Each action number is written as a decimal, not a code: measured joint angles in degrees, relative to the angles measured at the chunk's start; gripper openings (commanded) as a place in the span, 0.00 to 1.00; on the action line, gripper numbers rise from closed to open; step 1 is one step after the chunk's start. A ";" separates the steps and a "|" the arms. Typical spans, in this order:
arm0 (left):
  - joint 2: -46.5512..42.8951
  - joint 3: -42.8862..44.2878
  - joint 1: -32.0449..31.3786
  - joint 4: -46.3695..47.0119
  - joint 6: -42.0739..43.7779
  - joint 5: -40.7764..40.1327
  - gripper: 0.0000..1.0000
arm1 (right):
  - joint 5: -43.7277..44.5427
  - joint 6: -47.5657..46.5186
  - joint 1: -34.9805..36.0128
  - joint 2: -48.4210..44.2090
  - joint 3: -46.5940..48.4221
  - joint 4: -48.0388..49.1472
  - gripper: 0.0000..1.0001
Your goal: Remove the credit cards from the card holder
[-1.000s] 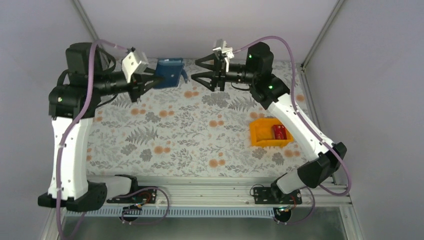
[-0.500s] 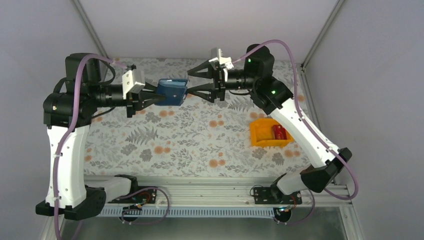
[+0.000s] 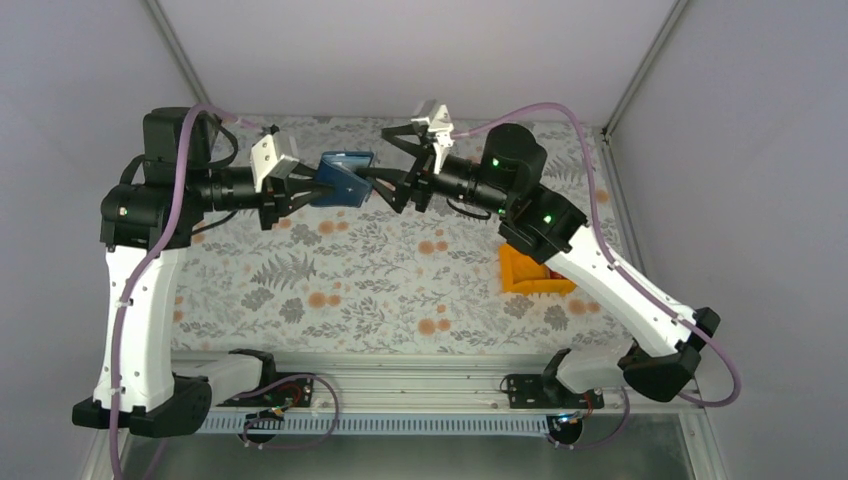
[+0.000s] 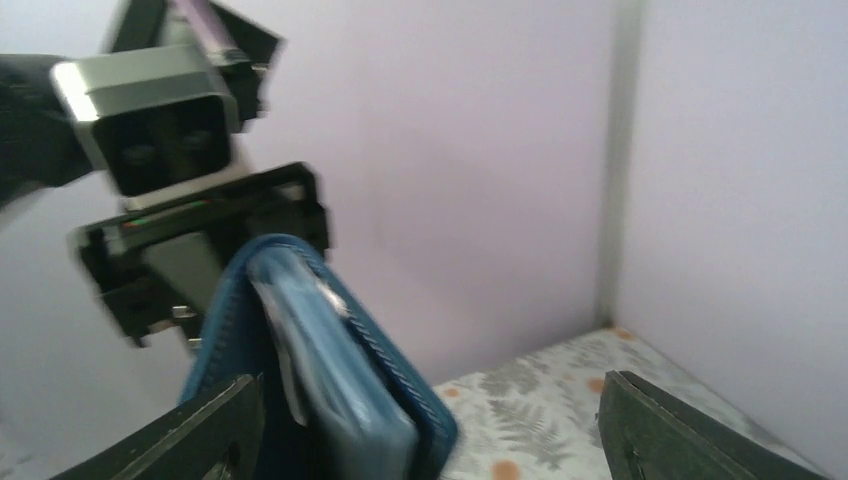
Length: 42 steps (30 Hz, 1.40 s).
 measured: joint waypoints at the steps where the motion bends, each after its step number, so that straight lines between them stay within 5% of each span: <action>1: 0.02 -0.28 0.00 0.28 -0.33 -0.37 0.02 | 2.29 0.87 0.35 -0.72 -1.20 0.42 0.86; 10: 0.02 -0.52 0.00 0.22 -0.24 -1.38 0.02 | 2.43 -2.99 0.46 0.57 -1.22 -0.94 0.90; 17: -0.24 -1.51 0.00 -7.26 10.21 6.47 0.03 | -7.52 -11.61 0.00 1.95 -0.81 -6.54 0.88; 20: -0.55 -2.32 -0.17 -8.79 12.37 8.17 0.02 | -13.62 -14.97 -0.72 1.99 -1.09 -7.72 0.64; 25: -0.81 -5.53 -0.15 -9.66 14.27 9.68 0.02 | -21.49 -16.92 -0.94 2.91 -1.25 -8.24 0.06; 28: -0.37 -6.47 0.09 -9.27 14.16 9.20 0.05 | -23.23 -15.30 -1.03 3.91 -1.22 -8.07 0.04; 29: -0.31 -6.54 0.15 -9.03 13.99 8.90 0.18 | -23.32 -14.73 -1.22 4.09 -1.22 -8.00 0.04; 30: -0.28 -6.56 0.13 -8.74 13.81 8.76 0.42 | -23.21 -14.27 -1.31 4.11 -1.22 -7.89 0.04; 32: -0.31 -6.62 0.11 -7.41 12.74 8.39 0.67 | -22.51 -13.25 -1.42 4.11 -1.22 -7.50 0.04; 35: -0.02 -6.75 -0.07 -3.19 8.02 4.46 0.82 | -18.95 -9.73 -1.92 4.33 -1.22 -7.45 0.04; 39: 1.81 -7.41 -0.02 3.54 1.60 -8.17 0.97 | -3.17 -1.22 -3.19 8.46 3.21 -11.37 0.04; 42: 4.87 -8.76 -0.04 7.56 -2.71 -17.40 1.00 | 7.52 3.63 -3.85 13.07 7.63 -15.26 0.04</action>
